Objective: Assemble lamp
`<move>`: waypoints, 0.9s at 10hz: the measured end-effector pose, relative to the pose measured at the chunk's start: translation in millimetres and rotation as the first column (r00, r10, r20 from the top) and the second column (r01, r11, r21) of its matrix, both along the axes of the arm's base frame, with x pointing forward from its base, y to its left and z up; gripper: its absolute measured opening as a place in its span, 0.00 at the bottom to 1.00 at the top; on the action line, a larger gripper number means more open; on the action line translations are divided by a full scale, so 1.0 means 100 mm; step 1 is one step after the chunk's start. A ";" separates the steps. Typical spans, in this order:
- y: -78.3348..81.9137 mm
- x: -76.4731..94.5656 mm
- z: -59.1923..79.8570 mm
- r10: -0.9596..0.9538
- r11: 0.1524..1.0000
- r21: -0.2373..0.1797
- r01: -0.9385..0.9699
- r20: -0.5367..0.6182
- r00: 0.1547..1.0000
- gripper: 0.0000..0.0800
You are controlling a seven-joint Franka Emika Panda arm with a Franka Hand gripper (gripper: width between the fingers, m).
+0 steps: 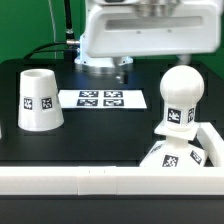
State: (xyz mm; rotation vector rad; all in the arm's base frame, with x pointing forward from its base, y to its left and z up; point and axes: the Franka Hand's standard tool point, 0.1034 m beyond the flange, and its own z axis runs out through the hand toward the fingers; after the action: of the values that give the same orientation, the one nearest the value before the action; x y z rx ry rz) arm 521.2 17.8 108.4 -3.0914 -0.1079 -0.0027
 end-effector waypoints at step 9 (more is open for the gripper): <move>-0.63 -0.21 0.06 0.112 0.994 -0.009 -0.112 -0.003 0.994 0.87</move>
Offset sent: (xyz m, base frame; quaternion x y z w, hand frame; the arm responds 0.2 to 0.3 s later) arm 0.0000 0.0000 0.0000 0.0000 0.0000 0.0000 1.0000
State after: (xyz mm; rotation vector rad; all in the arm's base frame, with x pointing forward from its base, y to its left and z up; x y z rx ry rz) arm 500.3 -45.3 114.6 -3.0898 -0.2820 0.0058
